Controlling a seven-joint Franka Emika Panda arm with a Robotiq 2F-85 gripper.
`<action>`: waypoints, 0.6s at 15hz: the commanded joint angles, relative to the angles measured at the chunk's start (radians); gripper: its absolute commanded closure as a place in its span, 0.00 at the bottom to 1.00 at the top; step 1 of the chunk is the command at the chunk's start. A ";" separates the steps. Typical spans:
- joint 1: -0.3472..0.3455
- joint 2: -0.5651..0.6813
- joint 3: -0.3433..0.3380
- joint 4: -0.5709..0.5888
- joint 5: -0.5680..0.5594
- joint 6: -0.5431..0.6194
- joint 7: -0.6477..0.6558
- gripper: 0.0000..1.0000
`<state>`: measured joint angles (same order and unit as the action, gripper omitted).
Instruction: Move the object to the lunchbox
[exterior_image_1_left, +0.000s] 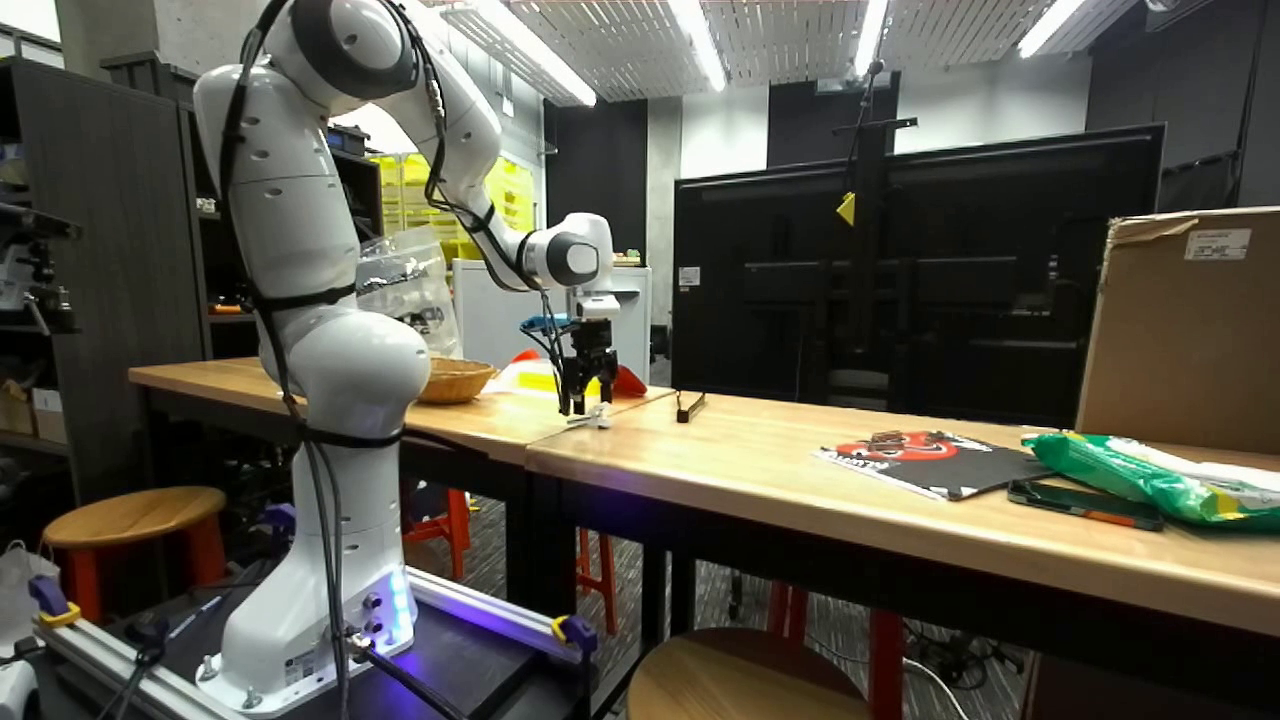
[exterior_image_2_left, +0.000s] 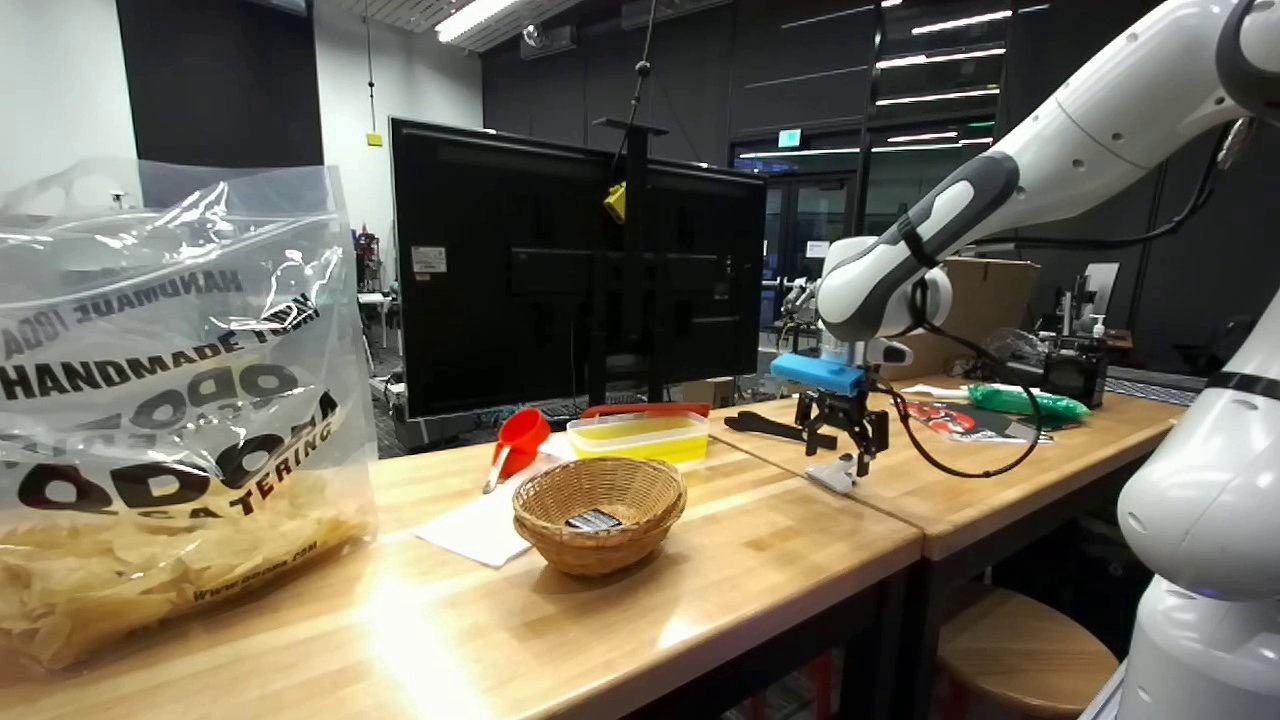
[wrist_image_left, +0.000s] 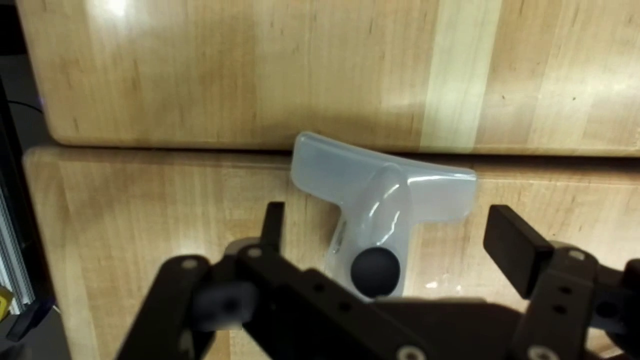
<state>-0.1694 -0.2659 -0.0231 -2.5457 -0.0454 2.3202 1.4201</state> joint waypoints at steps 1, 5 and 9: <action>-0.001 -0.021 -0.003 -0.033 0.016 0.022 0.001 0.00; -0.004 -0.022 -0.005 -0.041 0.016 0.019 0.003 0.32; -0.006 -0.029 -0.004 -0.042 0.013 0.019 0.005 0.51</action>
<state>-0.1721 -0.2743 -0.0260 -2.5650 -0.0416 2.3274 1.4222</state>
